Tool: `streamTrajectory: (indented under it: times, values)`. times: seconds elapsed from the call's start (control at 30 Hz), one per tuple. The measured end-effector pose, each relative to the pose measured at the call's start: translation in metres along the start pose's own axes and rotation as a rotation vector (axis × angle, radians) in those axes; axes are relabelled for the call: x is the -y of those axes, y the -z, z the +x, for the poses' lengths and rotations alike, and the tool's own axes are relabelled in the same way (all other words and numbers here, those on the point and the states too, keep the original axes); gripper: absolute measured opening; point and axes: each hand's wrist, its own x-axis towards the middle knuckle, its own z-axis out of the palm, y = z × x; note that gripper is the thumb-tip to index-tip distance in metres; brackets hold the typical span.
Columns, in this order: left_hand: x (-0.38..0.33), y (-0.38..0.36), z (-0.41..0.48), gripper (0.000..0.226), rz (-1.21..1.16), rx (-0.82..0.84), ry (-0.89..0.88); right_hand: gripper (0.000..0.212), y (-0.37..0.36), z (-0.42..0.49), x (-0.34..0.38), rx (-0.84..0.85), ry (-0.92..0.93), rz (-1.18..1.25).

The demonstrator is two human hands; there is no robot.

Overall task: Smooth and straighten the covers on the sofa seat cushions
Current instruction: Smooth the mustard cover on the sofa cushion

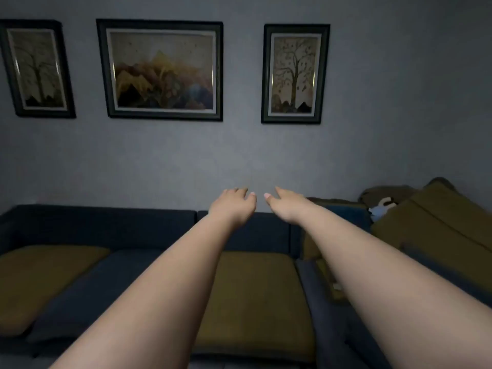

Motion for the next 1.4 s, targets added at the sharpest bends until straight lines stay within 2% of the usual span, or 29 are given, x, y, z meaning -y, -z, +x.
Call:
streamTrajectory:
  times: [0.3,0.5,0.93,1.2,1.4]
  values:
    - [0.044,-0.051,0.007,0.056,0.076,0.049,0.092,0.065,-0.068,0.031,-0.014,0.11,0.016,-0.115]
    - [0.106,-0.086,0.042,0.057,0.099,0.083,0.139,0.064,-0.129,0.08,-0.006,0.203,0.04,-0.162]
    - [0.235,-0.143,0.18,0.057,0.226,0.125,0.085,0.061,-0.238,0.238,0.019,0.211,0.053,-0.195]
    - [0.299,-0.201,0.268,0.057,0.274,0.168,0.109,0.061,-0.305,0.348,-0.001,0.272,0.042,-0.236]
    - [0.345,-0.254,0.354,0.058,0.271,0.142,0.134,0.061,-0.359,0.445,-0.018,0.239,0.116,-0.238]
